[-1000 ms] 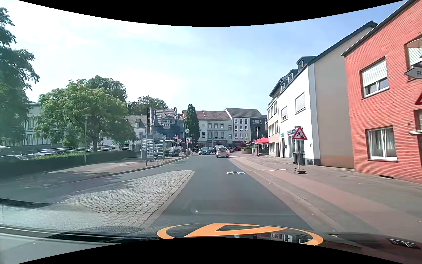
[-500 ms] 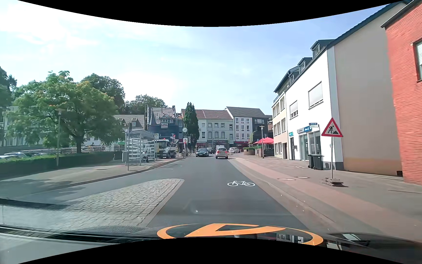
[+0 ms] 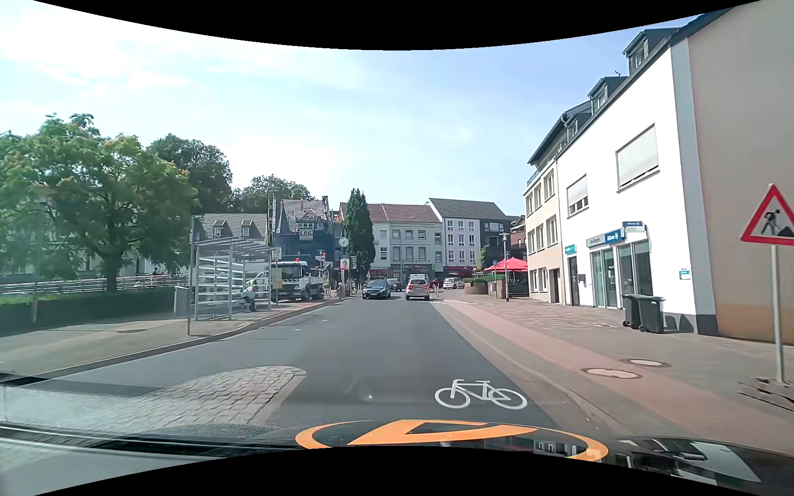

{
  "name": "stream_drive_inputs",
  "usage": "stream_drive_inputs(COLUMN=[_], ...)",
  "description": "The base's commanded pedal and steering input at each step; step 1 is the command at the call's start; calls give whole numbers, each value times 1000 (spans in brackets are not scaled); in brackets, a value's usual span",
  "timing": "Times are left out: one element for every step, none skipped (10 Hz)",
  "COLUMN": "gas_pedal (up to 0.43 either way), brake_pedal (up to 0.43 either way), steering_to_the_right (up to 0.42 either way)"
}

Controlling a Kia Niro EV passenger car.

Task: Follow the waypoints while adhering to traffic rules and regulations

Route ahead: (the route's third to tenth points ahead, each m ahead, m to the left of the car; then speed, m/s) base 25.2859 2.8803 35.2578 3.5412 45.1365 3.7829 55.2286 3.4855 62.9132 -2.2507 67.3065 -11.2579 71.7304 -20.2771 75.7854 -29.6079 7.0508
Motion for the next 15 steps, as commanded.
stream_drive_inputs(gas_pedal=[47,47,47,47,47,47,47,0,0,0,0,0,0,0,0], brake_pedal=[0,0,0,0,0,0,0,0,0,0,0,0,0,0,0], steering_to_the_right=[-9,-9,-9,-9,-10,-10,-10,-10,-10,-10,-10,-10,-10,-10,-10])
